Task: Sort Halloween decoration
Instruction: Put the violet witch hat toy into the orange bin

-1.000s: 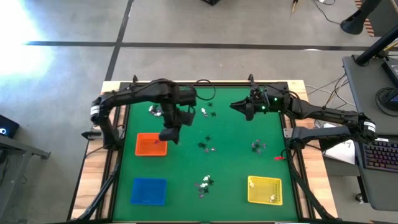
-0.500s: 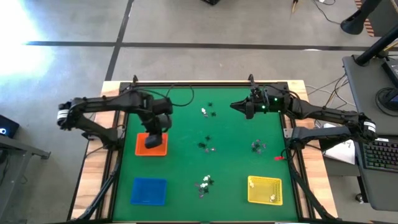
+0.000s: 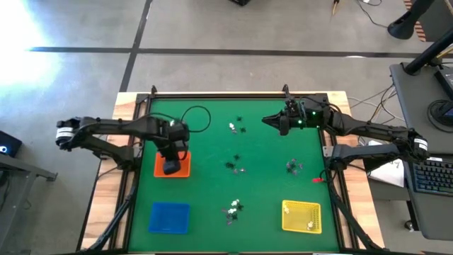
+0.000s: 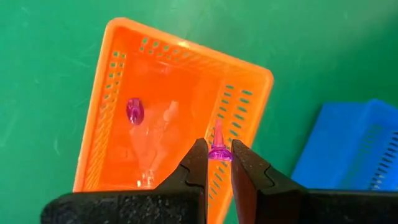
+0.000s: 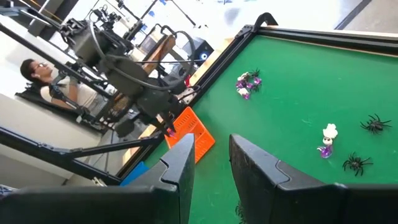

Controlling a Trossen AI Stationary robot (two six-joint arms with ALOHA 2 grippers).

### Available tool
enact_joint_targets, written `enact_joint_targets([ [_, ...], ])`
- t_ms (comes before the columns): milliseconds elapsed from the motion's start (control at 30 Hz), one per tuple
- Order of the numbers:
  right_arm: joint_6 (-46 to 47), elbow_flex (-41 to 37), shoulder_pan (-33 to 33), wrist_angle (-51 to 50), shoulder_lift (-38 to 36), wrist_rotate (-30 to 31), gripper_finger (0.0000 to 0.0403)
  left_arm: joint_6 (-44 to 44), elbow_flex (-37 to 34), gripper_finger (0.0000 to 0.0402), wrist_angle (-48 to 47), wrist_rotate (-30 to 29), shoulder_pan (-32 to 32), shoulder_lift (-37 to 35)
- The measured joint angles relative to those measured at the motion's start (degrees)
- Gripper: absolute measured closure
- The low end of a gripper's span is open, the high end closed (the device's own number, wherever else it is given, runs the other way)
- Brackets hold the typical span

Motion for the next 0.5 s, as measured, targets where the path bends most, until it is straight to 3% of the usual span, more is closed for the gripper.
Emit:
enact_joint_targets([
  [367, -0.02, 0.00, 0.00, 0.03, 0.00, 0.01, 0.0310, -2.76, -8.94, 0.0390, 12.70, -0.22, 0.73, 0.63],
  [500, -0.04, 0.00, 0.00, 0.02, 0.00, 0.00, 0.0310, -3.20, -10.01, 0.0390, 12.76, -4.30, 0.81, 0.63],
])
